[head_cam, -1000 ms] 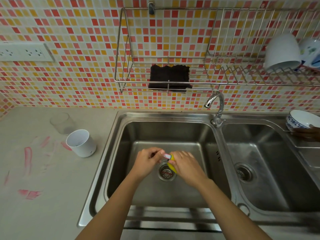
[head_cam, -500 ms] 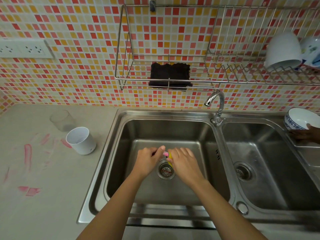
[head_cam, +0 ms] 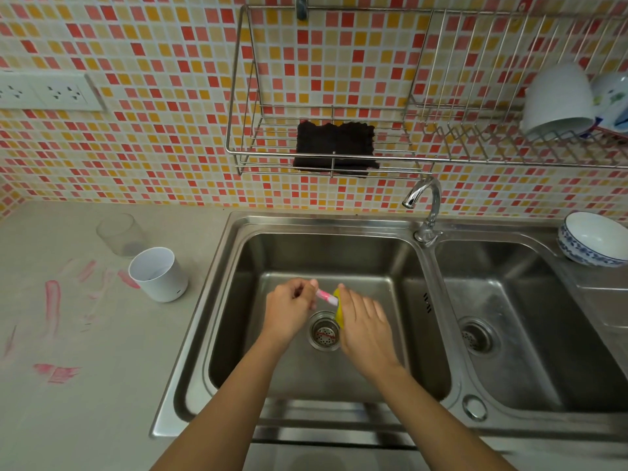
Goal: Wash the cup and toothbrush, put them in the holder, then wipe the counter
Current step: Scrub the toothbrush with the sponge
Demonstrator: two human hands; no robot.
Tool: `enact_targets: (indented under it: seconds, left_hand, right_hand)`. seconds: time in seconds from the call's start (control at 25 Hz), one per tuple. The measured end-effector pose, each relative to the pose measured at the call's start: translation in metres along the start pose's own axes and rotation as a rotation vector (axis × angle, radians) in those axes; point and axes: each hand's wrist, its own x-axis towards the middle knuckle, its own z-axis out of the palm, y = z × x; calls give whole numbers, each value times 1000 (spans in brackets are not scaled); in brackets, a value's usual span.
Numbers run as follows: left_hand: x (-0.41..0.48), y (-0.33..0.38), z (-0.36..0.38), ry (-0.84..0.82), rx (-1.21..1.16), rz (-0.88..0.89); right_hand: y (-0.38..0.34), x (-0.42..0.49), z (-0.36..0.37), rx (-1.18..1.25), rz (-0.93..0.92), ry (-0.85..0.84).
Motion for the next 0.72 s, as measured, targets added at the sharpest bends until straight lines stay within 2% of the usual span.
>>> enact_targets:
  seconds: [0.32,0.44,0.72]
  left_hand:
    - [-1,-4,10,6,-115,-112]
    - [-1,-5,8,-27,-76,-99]
    - [-2,4,7,-16,-65,-97]
  right_hand:
    - [-4,4,6,50,-19,-15]
    - [-1,0,9,103,0,-96]
    - [0,-2,8,97,-12,-102]
